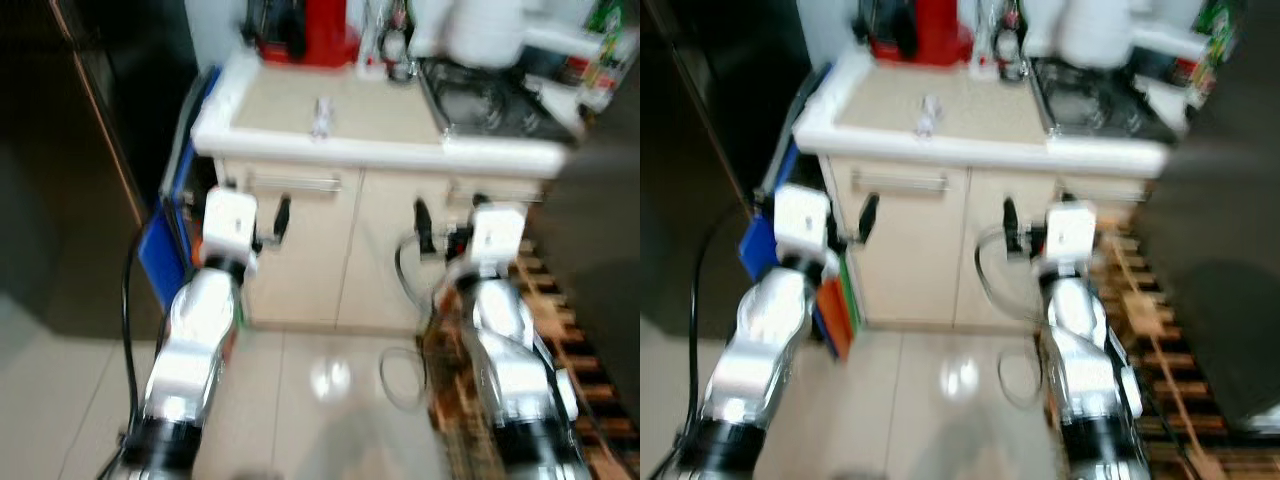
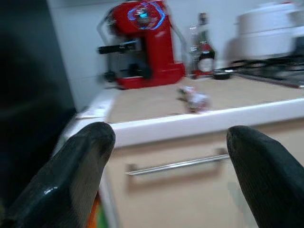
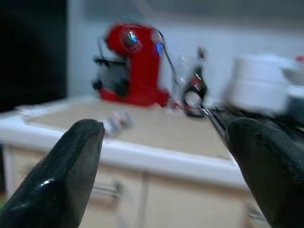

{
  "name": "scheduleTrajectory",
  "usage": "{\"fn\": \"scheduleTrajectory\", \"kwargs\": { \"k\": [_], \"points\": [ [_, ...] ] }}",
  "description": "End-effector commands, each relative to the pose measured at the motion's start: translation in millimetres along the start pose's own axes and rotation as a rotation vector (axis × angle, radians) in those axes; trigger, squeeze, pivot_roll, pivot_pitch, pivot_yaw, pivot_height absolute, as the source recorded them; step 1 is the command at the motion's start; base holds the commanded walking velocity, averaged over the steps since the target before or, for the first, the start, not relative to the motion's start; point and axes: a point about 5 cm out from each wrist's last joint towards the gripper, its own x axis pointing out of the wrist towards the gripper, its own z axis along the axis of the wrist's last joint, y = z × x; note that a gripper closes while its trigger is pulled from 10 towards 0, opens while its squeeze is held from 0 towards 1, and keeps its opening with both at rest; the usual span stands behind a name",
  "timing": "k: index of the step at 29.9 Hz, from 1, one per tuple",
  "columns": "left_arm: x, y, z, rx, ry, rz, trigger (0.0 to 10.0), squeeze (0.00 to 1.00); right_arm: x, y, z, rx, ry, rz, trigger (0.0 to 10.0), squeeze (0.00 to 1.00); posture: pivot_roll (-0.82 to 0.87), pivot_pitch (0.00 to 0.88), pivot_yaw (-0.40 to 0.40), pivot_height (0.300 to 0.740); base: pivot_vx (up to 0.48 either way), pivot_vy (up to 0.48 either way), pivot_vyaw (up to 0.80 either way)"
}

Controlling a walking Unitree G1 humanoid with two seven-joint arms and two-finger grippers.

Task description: Restocking fridge

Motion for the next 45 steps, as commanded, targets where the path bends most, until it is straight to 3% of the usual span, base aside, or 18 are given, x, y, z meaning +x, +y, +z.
{"fn": "scheduleTrajectory", "kwargs": {
  "k": [1,18,21,25,26,31,40,45],
  "points": [
    [5.9,-9.0,12.8,-0.007,-0.045,-0.034,10.0,0.00,-3.1,-12.0,-3.5,-0.017,0.028,-0.038,10.0,0.00,0.02,0.000,-0.017,0.740,0.480,0.000,0.00],
    [15.4,0.3,33.5,0.009,-0.115,-0.030,10.0,0.00,1.5,-4.7,-4.0,0.002,0.044,-0.038,10.0,0.00,0.04,0.000,-0.006,0.740,0.480,0.000,0.00],
    [13.5,2.5,35.4,-0.022,-0.126,-0.009,10.0,0.00,13.1,3.3,1.3,0.055,0.050,-0.012,10.0,0.00,0.04,0.000,0.000,0.740,0.480,0.000,0.00],
    [11.4,6.1,33.6,0.001,-0.101,0.021,10.0,0.00,27.0,12.2,9.8,0.101,0.043,0.022,10.0,0.00,0.05,0.000,0.003,0.740,0.000,0.000,0.00],
    [8.9,9.6,31.5,0.010,-0.083,0.035,10.0,0.00,38.0,18.6,20.4,0.124,0.018,0.053,10.0,0.00,0.06,0.000,0.005,0.740,0.000,0.000,0.00],
    [5.2,16.6,29.4,0.020,-0.053,0.061,10.0,0.00,51.0,29.6,33.2,0.175,0.001,0.085,10.0,0.00,0.08,0.000,0.010,0.740,0.000,0.000,0.00],
    [-7.6,27.6,27.8,0.055,0.011,0.083,10.0,0.00,85.7,56.8,33.3,0.302,0.134,0.100,10.0,0.00,0.15,0.021,0.002,0.740,0.000,0.000,0.00],
    [-18.1,40.2,29.0,0.078,0.040,0.105,10.0,0.00,96.4,63.2,31.6,0.279,0.196,0.069,10.0,0.00,0.19,0.047,-0.007,0.740,0.000,0.000,0.00]
  ]
}}
